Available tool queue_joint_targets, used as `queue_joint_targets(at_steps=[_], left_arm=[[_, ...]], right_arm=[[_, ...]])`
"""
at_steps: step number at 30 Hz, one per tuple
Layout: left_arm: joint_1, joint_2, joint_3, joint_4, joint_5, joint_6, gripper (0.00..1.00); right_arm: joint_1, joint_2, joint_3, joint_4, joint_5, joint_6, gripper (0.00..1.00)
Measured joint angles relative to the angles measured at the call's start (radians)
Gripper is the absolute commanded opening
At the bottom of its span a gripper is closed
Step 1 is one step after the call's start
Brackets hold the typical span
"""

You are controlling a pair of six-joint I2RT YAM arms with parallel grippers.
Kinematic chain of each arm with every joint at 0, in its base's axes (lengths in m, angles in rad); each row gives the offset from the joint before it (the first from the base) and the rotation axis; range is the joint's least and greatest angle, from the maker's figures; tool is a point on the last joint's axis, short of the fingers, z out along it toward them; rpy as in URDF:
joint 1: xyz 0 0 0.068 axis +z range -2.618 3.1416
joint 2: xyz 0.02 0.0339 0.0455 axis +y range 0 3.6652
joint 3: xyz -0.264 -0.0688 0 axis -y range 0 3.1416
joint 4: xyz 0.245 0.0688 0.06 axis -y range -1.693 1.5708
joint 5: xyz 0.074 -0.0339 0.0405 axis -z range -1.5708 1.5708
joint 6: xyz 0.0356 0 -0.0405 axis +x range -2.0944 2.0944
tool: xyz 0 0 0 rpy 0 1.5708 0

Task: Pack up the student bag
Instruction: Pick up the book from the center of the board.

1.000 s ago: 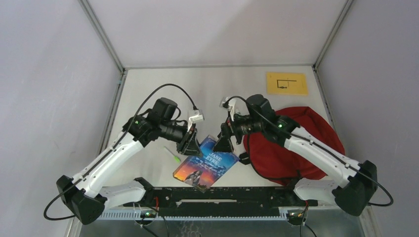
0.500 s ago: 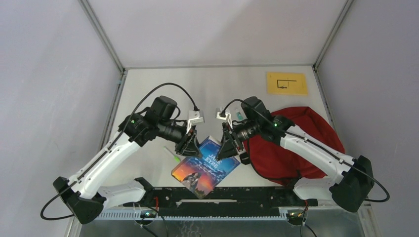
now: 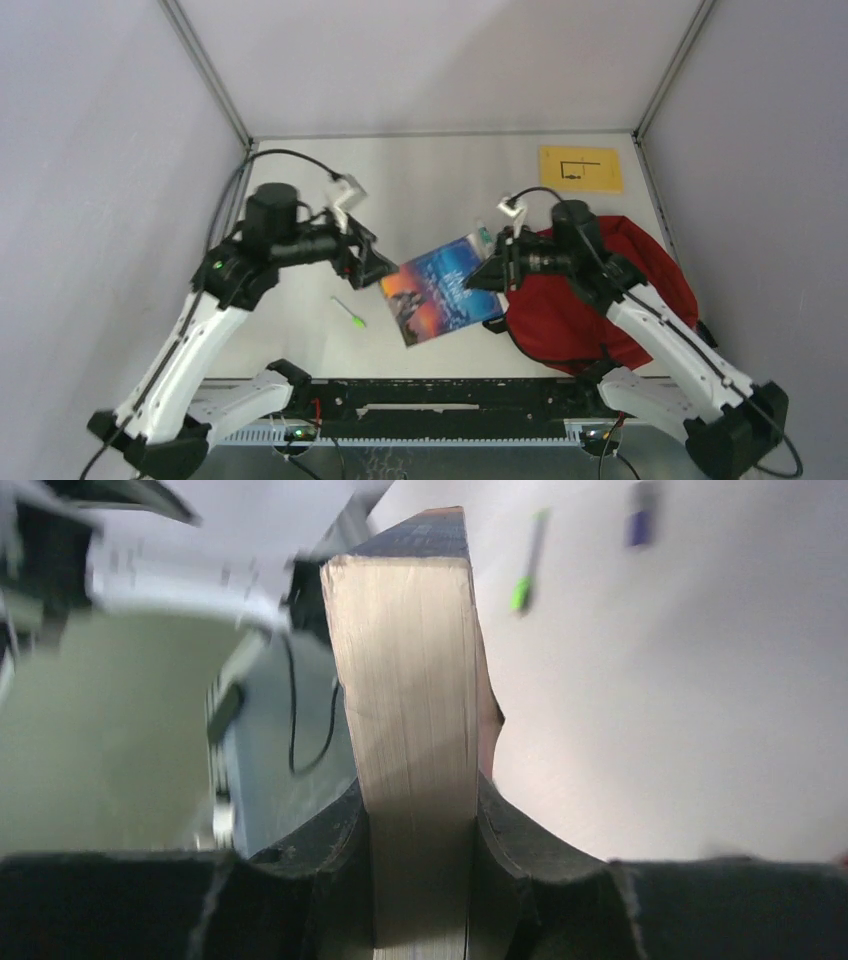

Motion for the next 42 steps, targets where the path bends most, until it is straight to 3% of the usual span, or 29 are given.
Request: queue_joint_targets(at_steps=[4,10,15,21,28,34,37,42], left_arm=[[0.114,-0.138,-0.023,0.150,-0.105,-0.116,1.00],[0.153,-0.340,-0.277,0.423,-0.253,-0.326,1.00],[0.257,-0.279,-0.435,0.592,-0.171,-0.579,1.00],[0.323,-0.256,-0.640,0.779,-0.037,-0.857,1.00],[0.324,-0.208,-0.671,0.996,0.080,-1.005,1.00],[0.324,-0.145,-0.774,1.300,0.160,-1.204,0.99],[0.324,-0.111,-0.833,1.460,0.182,-1.315,0.86],[0.324,-0.065,-0.871,1.680,0.200,-1.461,0.26]], right_arm=[[-0.165,-0.121,-0.122,0.145,0.059,0.201,0.00],[-0.280,-0.102,-0.251,0.444,0.058,0.515,0.00],[-0.295,-0.053,-0.302,0.634,0.023,0.686,0.00],[-0.295,-0.051,-0.310,0.778,-0.032,0.778,0.00],[-0.288,-0.029,-0.310,0.929,-0.079,0.856,0.00],[-0.267,0.045,-0.332,1.122,-0.092,0.958,0.00],[-0.246,0.103,-0.338,1.220,-0.092,1.011,0.00],[-0.211,0.170,-0.338,1.294,-0.089,1.040,0.00]])
